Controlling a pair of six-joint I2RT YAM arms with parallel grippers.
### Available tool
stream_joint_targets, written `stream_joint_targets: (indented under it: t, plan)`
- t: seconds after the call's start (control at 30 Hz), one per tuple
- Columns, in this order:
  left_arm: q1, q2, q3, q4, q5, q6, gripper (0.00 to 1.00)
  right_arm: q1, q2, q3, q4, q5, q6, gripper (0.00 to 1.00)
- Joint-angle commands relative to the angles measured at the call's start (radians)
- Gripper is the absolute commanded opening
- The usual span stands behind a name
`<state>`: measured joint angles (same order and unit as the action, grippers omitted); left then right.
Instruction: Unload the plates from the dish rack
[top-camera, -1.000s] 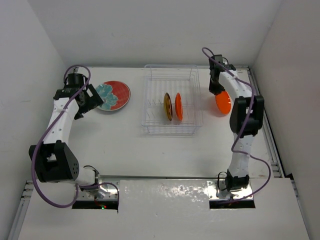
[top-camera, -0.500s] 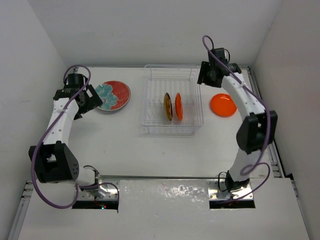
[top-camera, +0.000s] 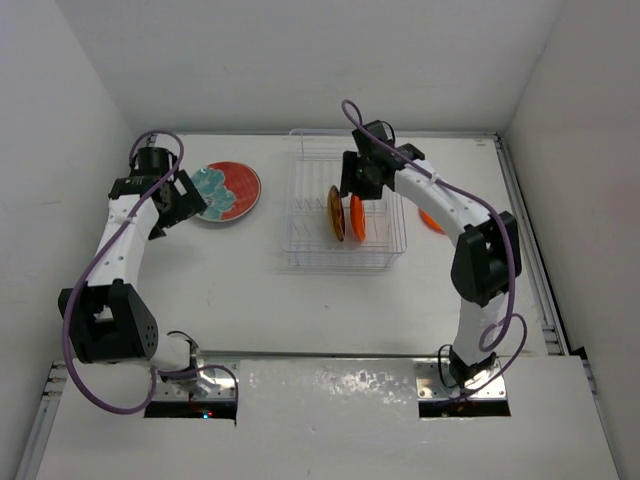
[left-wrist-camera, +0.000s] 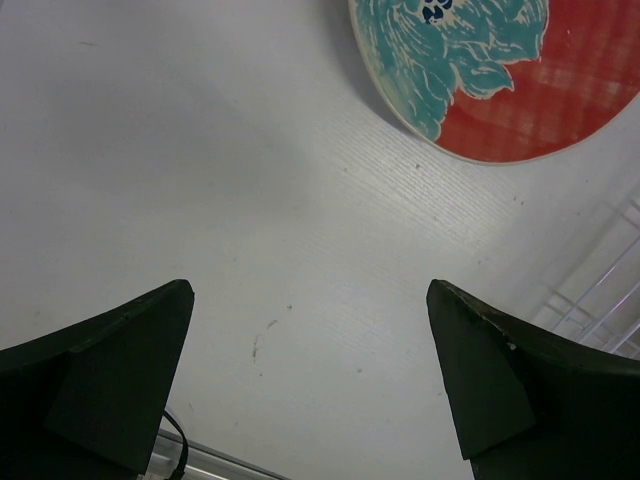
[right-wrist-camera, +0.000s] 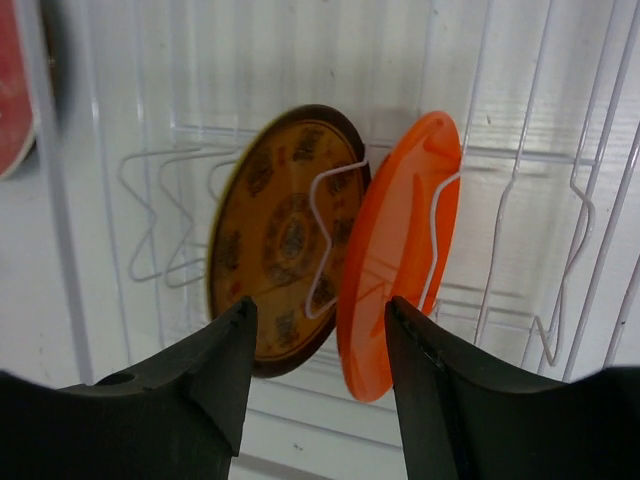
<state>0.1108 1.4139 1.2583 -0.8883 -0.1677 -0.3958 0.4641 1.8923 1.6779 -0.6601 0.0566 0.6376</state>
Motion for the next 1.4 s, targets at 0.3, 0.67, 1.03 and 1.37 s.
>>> stream_joint_targets:
  t: [0.3,0.67,1.03,1.37]
  plan:
    - [-0.013,0.013,0.023,0.031,0.031,0.017,1.0,0.005,-0.007,-0.043,0.031,-0.001,0.054,0.13]
    - [-0.011,0.019,0.032,0.029,0.02,0.017,1.0,-0.039,-0.156,0.189,-0.05,-0.05,0.056,0.0]
    - [-0.013,0.01,0.038,0.026,0.005,0.018,1.0,-0.269,-0.078,0.332,-0.323,0.216,-0.219,0.0]
    - [-0.016,0.0,0.059,-0.005,-0.001,0.029,1.0,-0.366,0.177,0.302,-0.266,0.215,-0.323,0.0]
